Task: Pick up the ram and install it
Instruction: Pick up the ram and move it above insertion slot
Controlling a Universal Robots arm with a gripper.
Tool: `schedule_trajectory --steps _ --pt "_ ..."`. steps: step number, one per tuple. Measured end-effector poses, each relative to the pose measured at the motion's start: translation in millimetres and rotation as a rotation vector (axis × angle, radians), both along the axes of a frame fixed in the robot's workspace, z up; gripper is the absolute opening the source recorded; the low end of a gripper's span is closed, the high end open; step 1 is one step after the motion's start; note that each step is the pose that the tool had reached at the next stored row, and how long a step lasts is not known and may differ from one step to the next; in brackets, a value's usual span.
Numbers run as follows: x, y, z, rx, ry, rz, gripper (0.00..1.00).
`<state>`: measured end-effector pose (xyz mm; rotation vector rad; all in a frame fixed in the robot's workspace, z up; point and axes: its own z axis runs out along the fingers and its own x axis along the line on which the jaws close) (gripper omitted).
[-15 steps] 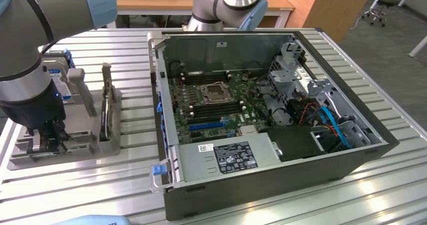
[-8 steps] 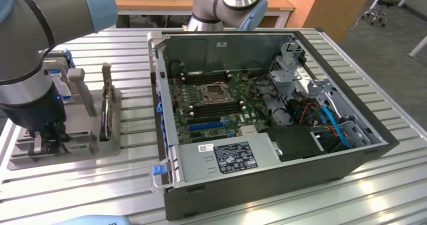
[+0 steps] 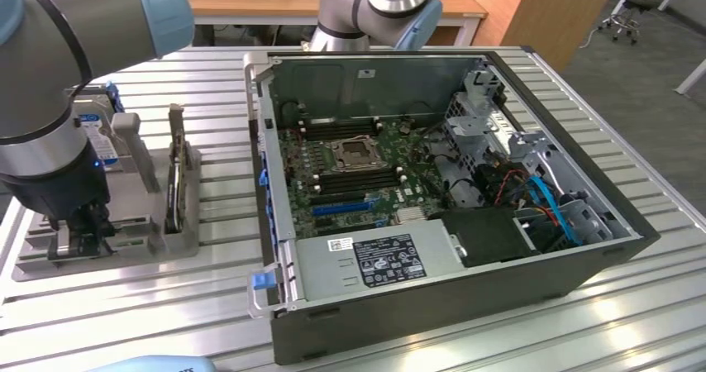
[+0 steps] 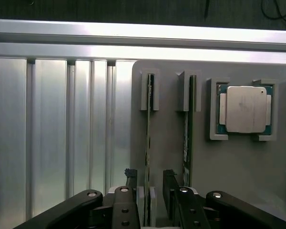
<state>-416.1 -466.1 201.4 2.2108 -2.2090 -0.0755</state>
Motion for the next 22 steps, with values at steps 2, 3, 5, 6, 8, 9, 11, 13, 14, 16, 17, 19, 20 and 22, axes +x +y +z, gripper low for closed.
schedule_trajectory --steps 2,3,5,6,8,9,11,13,14,16,17,19,20,22 --pt "-1.3 0.1 -0.1 0.0001 -0.0001 0.0 0.35" --pt "-1.9 0.0 0.0 0.0 0.0 0.0 0.35" --pt "-2.3 -0.1 0.0 -0.0001 0.0 0.0 0.35" --pt "-2.3 -0.1 -0.1 0.0 -0.0001 0.0 0.35" --pt "-2.5 -0.6 -0.4 0.0 0.0 0.0 0.35" --pt "-2.5 -1.3 -0.5 -0.0001 0.0 0.0 0.35" --pt "-2.4 -2.7 -0.6 0.0 0.0 0.0 0.35" --pt "-2.5 -3.3 -0.6 0.0 0.0 0.0 0.35" --pt "-2.5 -3.3 -0.8 0.0 -0.0001 0.0 0.35" --pt "-2.4 -3.5 -1.8 0.0001 -0.0001 0.001 0.35" --pt "-2.5 -3.5 -2.2 -0.0001 0.0001 0.001 0.35" --pt "-2.5 -3.5 -2.6 -0.0001 0.0001 0.001 0.35" --pt "-2.5 -3.5 -2.6 -0.0002 0.0002 0.001 0.35" --pt "-2.4 -3.5 -2.7 -0.0001 0.0 0.001 0.35"
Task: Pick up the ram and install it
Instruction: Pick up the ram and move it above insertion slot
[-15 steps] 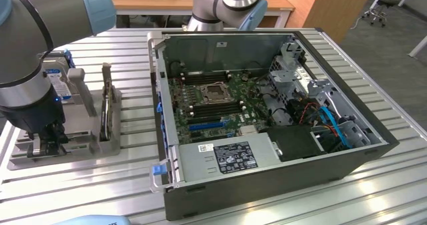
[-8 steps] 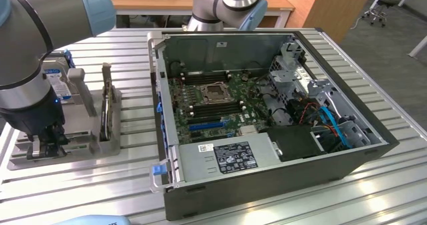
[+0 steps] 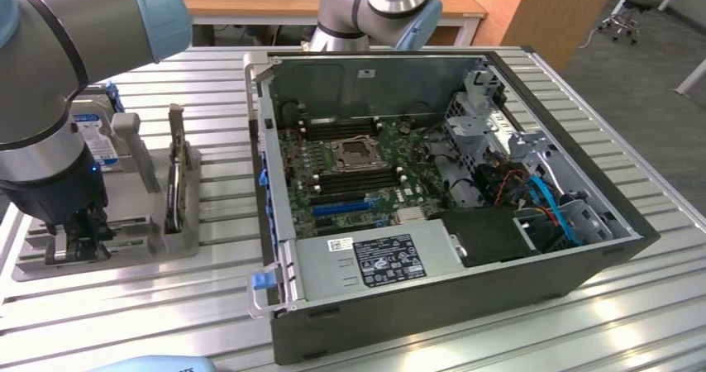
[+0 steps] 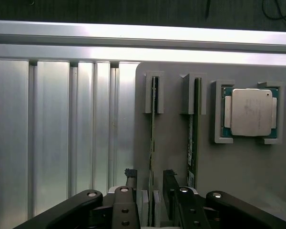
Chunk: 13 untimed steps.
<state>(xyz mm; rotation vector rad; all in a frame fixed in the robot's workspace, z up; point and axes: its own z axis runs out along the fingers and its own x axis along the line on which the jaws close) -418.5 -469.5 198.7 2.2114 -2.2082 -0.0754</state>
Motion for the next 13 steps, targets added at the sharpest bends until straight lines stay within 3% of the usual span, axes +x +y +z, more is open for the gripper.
schedule_trajectory --steps 6,7,13 --pt "0.0 0.0 -0.1 0.0001 -0.0001 0.0 0.34" --pt "0.0 0.0 -0.1 0.0001 -0.0001 0.0 0.27" --pt "0.0 0.0 -0.1 0.0001 -0.0001 0.0 0.27"
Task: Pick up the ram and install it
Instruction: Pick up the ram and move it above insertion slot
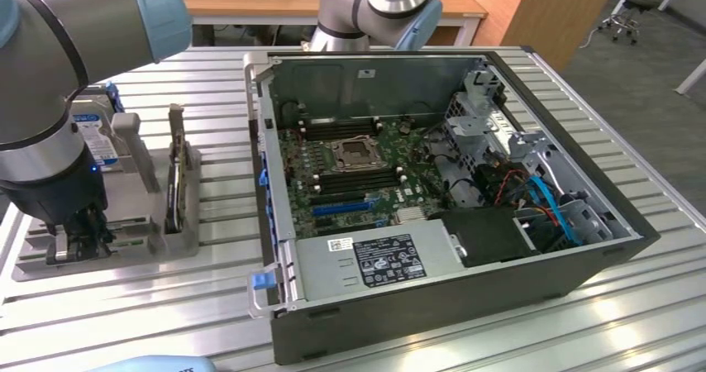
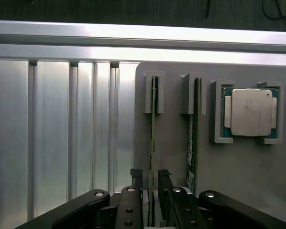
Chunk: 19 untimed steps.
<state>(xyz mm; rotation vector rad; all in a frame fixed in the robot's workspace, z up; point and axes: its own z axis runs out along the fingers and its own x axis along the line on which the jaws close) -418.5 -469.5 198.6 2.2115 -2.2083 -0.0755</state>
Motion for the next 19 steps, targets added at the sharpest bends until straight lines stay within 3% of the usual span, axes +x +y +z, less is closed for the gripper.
schedule_trajectory --steps 19 --pt "0.0 1.2 1.2 0.0 0.0 0.0 0.27"
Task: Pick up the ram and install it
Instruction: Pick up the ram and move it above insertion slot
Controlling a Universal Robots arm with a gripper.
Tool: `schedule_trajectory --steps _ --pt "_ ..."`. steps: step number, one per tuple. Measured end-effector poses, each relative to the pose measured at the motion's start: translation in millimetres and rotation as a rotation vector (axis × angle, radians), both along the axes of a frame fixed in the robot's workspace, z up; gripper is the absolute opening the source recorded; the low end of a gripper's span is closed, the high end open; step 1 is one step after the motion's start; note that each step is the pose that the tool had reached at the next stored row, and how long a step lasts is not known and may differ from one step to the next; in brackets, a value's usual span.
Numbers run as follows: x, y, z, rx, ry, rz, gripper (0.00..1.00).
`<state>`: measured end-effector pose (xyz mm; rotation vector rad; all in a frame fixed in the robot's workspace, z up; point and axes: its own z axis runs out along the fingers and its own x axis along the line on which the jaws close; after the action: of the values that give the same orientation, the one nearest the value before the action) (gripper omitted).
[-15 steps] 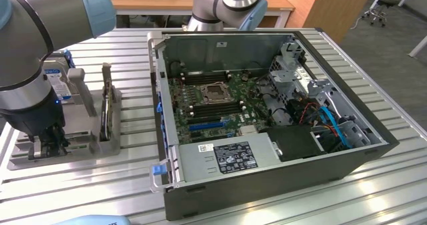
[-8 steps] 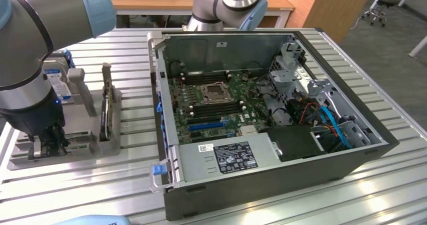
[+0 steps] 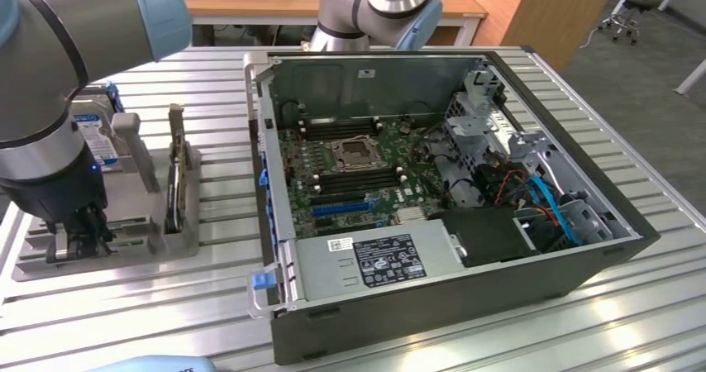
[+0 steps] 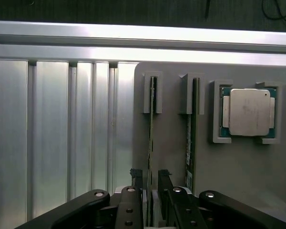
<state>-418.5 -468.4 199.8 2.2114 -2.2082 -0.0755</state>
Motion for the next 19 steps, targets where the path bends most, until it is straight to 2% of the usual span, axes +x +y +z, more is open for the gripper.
schedule_trajectory --steps 17,18,19 --pt "0.0 0.0 1.8 0.0 0.0 0.0 0.27" --pt "0.0 0.0 1.8 0.0 0.0 0.0 0.26" --pt "0.0 0.0 1.8 0.0001 -0.0001 0.0 0.2"
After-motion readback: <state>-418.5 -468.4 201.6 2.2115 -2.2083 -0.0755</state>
